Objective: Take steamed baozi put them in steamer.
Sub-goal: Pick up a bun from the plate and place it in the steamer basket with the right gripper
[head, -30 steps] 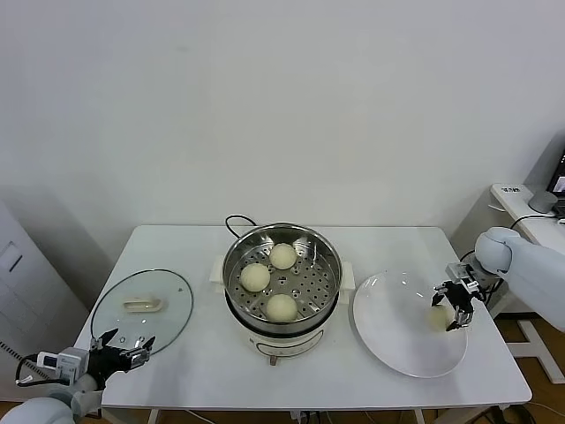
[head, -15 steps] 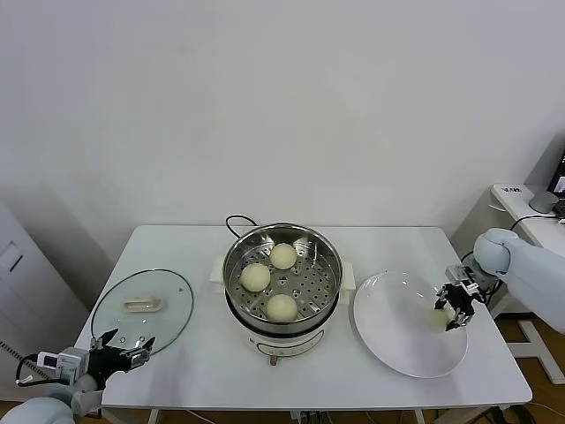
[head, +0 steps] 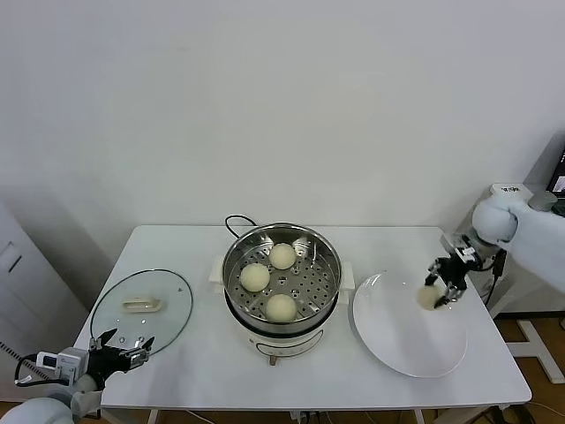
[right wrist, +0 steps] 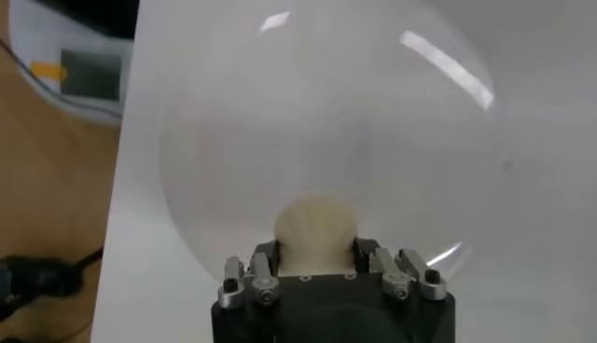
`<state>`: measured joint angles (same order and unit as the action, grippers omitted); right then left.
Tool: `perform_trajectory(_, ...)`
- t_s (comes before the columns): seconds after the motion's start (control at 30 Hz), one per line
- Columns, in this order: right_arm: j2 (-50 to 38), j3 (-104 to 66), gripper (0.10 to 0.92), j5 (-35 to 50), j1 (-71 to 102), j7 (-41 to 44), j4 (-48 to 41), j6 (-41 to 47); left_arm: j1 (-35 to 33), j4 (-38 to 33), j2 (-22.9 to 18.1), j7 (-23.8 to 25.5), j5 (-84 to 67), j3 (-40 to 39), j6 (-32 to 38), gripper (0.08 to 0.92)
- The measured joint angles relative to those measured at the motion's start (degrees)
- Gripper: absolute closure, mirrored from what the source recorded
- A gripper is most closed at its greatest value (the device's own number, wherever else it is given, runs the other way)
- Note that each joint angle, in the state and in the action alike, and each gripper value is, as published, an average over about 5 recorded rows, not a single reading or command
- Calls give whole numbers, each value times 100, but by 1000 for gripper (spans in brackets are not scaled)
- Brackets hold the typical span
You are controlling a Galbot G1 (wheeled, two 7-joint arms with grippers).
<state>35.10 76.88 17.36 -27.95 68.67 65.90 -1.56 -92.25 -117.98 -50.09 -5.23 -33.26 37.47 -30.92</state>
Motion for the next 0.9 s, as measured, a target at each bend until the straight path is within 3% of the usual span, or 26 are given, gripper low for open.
perform_trajectory(0.5, 843, 1280, 523, 1691, -1929, -349, 930, 1211, 4, -11, 37, 5, 11, -13, 1, 177)
perform_trajectory(0.9, 1691, 1522, 519, 2685, -2331, -1016, 1331, 2044, 21, 14, 52, 14, -4, -11, 12, 177)
